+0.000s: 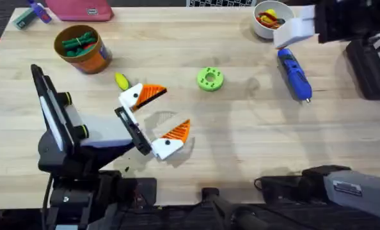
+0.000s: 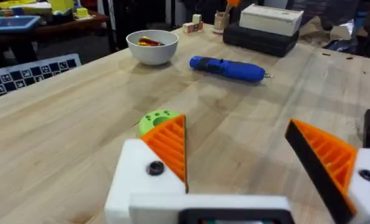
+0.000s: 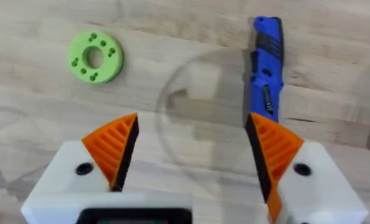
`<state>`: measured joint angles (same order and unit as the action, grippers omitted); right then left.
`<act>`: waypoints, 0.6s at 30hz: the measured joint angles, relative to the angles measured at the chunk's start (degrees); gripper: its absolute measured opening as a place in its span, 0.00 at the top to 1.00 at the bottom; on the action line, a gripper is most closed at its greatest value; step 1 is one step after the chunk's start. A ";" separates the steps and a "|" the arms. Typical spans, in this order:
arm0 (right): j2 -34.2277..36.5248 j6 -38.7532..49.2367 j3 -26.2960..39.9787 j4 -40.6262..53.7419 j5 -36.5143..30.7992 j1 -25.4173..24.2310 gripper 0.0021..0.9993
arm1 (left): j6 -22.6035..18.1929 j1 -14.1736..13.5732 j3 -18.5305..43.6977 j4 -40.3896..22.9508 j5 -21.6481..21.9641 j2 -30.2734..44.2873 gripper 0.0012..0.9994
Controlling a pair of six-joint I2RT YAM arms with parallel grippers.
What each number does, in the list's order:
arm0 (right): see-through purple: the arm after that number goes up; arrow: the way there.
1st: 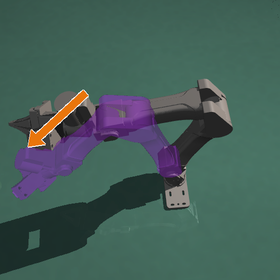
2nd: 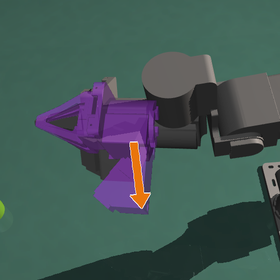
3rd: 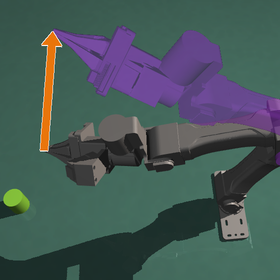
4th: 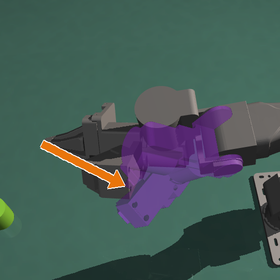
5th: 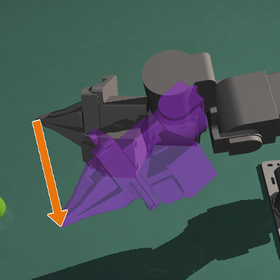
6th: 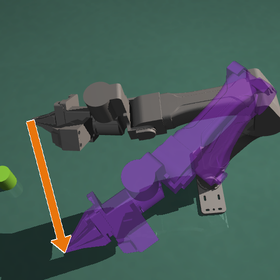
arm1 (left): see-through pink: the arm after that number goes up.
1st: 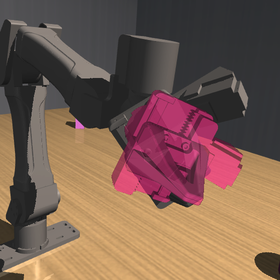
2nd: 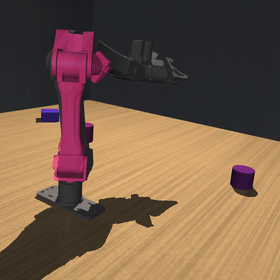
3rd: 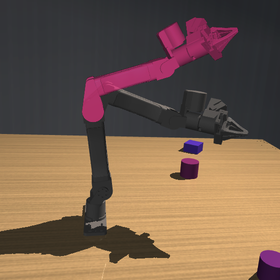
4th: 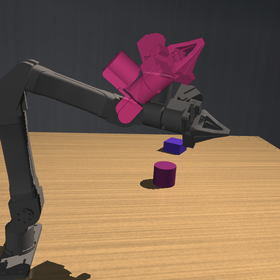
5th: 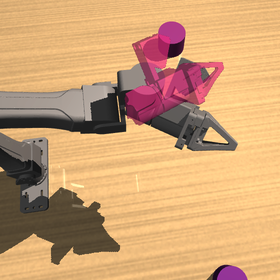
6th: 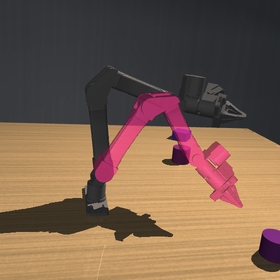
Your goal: Pick up the gripper from the table and insert it into the empty holder that is missing its gripper. Then pick up a screw, insert it into the mounting hole, and use the screwdriver to tighten it. Finally, clean up the table by picking up the vegetable and placing it into the bucket.
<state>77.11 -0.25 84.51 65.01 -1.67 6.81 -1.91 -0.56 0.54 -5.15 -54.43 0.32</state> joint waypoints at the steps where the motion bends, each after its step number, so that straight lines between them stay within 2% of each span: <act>1: 0.22 0.00 0.00 -0.29 0.00 -0.79 0.01 | 0.00 0.00 0.00 0.00 0.00 -0.02 0.01; 8: 3.45 0.00 0.00 -1.11 0.00 -4.77 0.01 | 0.00 0.00 0.00 0.00 0.00 0.00 0.01; 18: 7.42 0.00 -0.04 -1.15 0.00 -5.01 0.01 | 0.00 0.00 0.00 0.00 0.00 -0.02 0.01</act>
<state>84.54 -0.25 84.47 63.86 -1.67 1.80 -1.91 -0.56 0.54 -5.15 -54.43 0.30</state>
